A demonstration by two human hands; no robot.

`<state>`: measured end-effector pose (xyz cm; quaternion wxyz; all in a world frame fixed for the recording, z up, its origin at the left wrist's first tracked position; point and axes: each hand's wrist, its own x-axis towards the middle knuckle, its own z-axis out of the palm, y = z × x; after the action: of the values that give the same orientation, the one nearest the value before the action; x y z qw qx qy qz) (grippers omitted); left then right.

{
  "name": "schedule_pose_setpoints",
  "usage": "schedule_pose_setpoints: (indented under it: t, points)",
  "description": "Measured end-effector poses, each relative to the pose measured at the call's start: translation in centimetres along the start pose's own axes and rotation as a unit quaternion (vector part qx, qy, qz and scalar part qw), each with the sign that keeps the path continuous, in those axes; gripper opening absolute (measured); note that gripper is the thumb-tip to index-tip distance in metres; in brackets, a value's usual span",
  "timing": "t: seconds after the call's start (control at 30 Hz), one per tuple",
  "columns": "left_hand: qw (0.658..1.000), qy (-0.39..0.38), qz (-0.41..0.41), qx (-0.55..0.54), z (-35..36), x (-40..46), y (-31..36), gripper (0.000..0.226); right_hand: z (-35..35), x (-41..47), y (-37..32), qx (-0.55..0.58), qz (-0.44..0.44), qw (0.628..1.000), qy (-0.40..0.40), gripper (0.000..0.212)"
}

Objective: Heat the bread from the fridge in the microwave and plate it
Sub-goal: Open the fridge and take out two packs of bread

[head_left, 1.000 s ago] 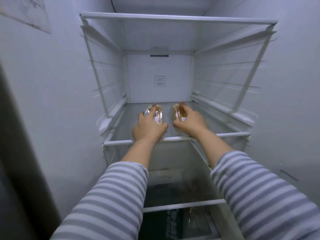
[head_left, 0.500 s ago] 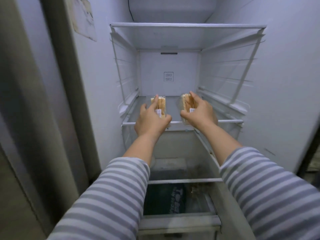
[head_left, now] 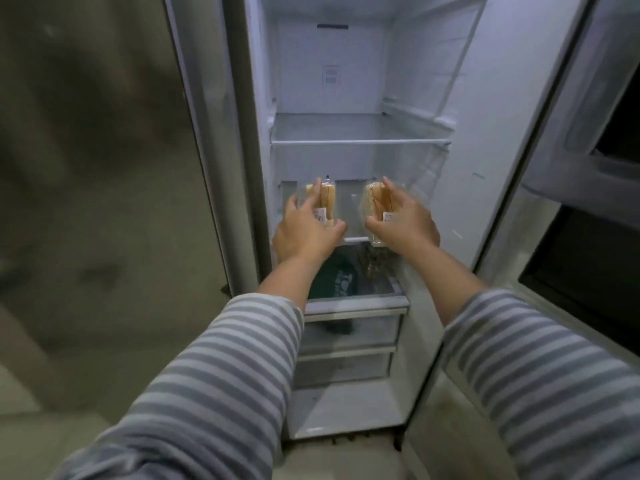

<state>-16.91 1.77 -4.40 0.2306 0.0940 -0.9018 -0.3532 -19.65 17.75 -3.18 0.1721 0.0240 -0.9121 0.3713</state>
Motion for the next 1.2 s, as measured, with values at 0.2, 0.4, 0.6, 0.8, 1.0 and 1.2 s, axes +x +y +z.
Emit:
schedule_pose_setpoints:
  t: [0.2, 0.4, 0.6, 0.8, 1.0, 1.2]
  points:
    - [0.999, -0.032, -0.033, 0.022, -4.3, -8.7, -1.3, 0.079, -1.9, -8.6, -1.2, -0.012, 0.008, 1.0, -0.028, 0.073]
    - [0.997, -0.016, -0.064, 0.045, -9.3, -15.6, -2.0, 0.078, -2.8, -14.7, -3.8, 0.002, -0.039, 0.996, -0.076, 0.074]
    - [0.987, 0.043, -0.146, 0.044, -14.8, -23.1, -5.2, 0.077, -1.4, -21.9, -7.3, 0.01, -0.091, 0.985, -0.147, 0.074]
    - [0.968, 0.111, -0.214, 0.067, -23.0, -27.7, -11.5, 0.079, 3.5, -28.0, -14.1, 0.026, -0.139, 0.966, -0.216, 0.078]
    - [0.949, 0.162, -0.244, 0.113, -32.9, -28.5, -20.2, 0.07, 11.2, -33.0, -24.2, 0.063, -0.194, 0.947, -0.248, 0.078]
    - [0.939, 0.179, -0.256, 0.145, -43.1, -26.8, -29.6, 0.072, 20.7, -36.2, -34.9, 0.117, -0.206, 0.935, -0.263, 0.081]
